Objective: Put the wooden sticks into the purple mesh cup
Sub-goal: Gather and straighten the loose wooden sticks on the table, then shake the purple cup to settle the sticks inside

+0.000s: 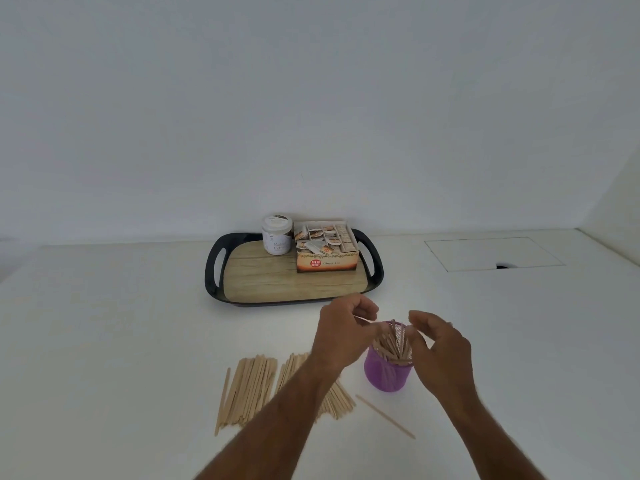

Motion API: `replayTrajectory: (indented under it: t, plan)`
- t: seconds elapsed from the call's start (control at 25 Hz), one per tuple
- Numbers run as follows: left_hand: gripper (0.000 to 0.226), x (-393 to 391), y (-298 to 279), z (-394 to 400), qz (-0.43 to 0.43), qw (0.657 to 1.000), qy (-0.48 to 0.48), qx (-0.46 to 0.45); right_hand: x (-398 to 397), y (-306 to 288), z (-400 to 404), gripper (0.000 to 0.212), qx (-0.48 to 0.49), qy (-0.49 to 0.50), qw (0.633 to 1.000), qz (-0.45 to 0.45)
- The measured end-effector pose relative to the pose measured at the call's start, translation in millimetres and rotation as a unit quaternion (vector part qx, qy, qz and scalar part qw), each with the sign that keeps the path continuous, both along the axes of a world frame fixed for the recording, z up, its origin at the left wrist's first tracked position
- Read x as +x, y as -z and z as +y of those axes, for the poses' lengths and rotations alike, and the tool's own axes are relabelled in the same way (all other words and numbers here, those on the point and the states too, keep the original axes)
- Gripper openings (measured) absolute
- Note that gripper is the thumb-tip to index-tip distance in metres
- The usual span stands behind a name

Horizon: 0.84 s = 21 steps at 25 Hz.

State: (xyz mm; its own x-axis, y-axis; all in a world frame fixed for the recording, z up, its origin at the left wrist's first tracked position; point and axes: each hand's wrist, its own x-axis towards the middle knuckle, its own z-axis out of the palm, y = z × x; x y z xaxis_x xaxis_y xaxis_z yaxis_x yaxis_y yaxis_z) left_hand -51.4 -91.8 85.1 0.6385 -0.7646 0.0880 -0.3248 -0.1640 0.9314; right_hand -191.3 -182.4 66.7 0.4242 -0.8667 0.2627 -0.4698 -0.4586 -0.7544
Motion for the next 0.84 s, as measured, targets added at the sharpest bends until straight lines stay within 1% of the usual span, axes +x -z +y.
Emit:
replayTrajectory:
  t: [0.08,0.12,0.16,0.24,0.28,0.32,0.36,0.4,0.48,0.52,0.6,0.72,0.76,0.84]
  plan:
    - [0.017,11.3,-3.8,5.8,0.015,0.999,-0.036,-0.033,-2.3,-2.1,-0.1,0.031,0.003,0.004,1.0,-0.029]
    - [0.014,20.1,-3.5,10.5,0.016,0.997,-0.056,-0.048,-4.5,-1.9,0.5,0.038,0.019,0.005,0.998,-0.058]
    - [0.01,30.6,-0.8,16.9,0.009,0.995,-0.079,-0.058,-6.9,0.0,1.7,0.048,0.045,0.003,0.994,-0.102]
    - [0.005,57.5,13.5,36.8,-0.031,0.99,-0.129,-0.051,-12.5,13.7,5.3,0.068,0.119,-0.002,0.971,-0.209]
    - [0.004,72.9,25.2,50.4,-0.057,0.986,-0.151,-0.032,-15.3,26.6,6.2,0.078,0.158,-0.005,0.957,-0.244]
    - [0.007,89.6,40.4,66.9,-0.081,0.982,-0.171,-0.001,-17.4,41.1,7.2,0.086,0.193,-0.011,0.947,-0.256]
    - [0.016,105.3,55.8,85.0,-0.102,0.976,-0.189,0.042,-18.4,54.3,8.2,0.094,0.219,-0.021,0.945,-0.244]
    - [0.028,119.9,72.8,104.4,-0.122,0.967,-0.201,0.097,-19.0,66.3,8.4,0.103,0.236,-0.031,0.947,-0.214]
    - [0.052,140.8,104.1,144.0,-0.175,0.937,-0.199,0.228,-16.0,84.0,6.8,0.121,0.248,-0.053,0.956,-0.147]
    - [0.06,146.8,118.6,161.7,-0.203,0.919,-0.186,0.283,-11.7,89.7,6.9,0.124,0.241,-0.061,0.961,-0.126]
    - [0.073,149.1,138.2,187.1,-0.232,0.891,-0.159,0.357,-0.7,94.2,9.2,0.119,0.203,-0.054,0.973,-0.094]
    - [0.093,147.4,145.9,197.2,-0.254,0.873,-0.15,0.388,13.3,90.1,10.8,0.1,0.151,-0.012,0.986,-0.068]
    - [0.096,146.6,145.7,196.2,-0.262,0.869,-0.15,0.392,15.8,88.9,10.2,0.096,0.147,0.012,0.986,-0.074]
    - [0.097,146.6,145.4,194.6,-0.27,0.864,-0.154,0.396,19.5,84.1,9.8,0.093,0.15,0.066,0.981,-0.108]
